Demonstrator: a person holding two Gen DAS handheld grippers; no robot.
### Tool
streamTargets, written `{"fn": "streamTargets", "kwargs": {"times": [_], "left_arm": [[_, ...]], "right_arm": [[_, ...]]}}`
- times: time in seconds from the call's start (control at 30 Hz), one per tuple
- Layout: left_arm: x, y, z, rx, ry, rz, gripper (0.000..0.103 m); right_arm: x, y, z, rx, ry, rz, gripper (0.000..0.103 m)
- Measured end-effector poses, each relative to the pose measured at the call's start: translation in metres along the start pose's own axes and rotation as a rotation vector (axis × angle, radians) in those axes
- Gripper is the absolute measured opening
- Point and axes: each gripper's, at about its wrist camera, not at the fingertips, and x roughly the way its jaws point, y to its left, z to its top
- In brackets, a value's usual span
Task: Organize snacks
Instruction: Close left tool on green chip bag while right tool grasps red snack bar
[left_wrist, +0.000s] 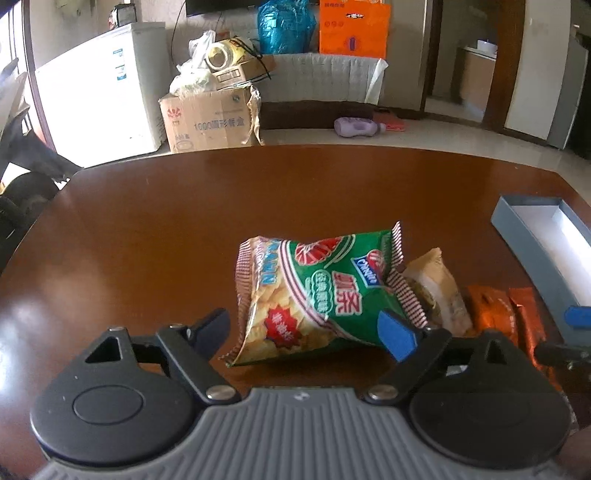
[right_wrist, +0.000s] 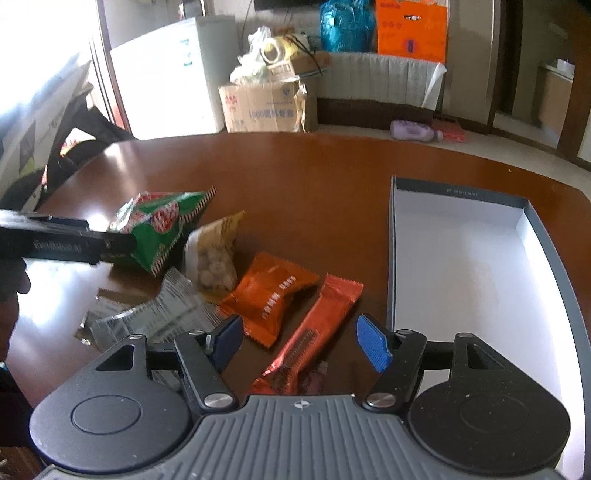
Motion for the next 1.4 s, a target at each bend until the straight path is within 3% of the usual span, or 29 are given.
{"fn": "streamTargets", "kwargs": {"times": [0.27, 0.6, 0.97, 1.1, 1.2, 1.4], "left_arm": [[0.005, -0.025, 0.008, 0.093, -0.021, -0.014, 0.089], [0.030, -0.017, 0.015, 0.007, 0.012, -0.037, 0.089], [0.036, -0.011, 0.020, -0.068, -0.008, -0.064, 0.089], [0.040, -0.007, 0.014, -0.098, 0.000, -0.067, 0.095], [0.045, -0.009, 0.014, -0.091, 0.011, -0.057, 0.101], [0.058, -0.015, 0.011, -0.048, 0.019, -0.048, 0.103]], "right_arm": [[0.008, 0.003, -0.004, -0.031, 0.024, -0.021, 0.069], [0.022, 0.012, -0.004, -0.061, 0.070, -0.022, 0.055], [0.030, 0.019, -0.007, -0.093, 0.082, -0.042, 0.053], [0.031, 0.022, -0.007, -0.094, 0.084, -0.042, 0.053], [0.032, 0.022, -0.007, -0.096, 0.083, -0.042, 0.053], [0.032, 0.022, -0.006, -0.087, 0.081, -0.039, 0.048]]}}
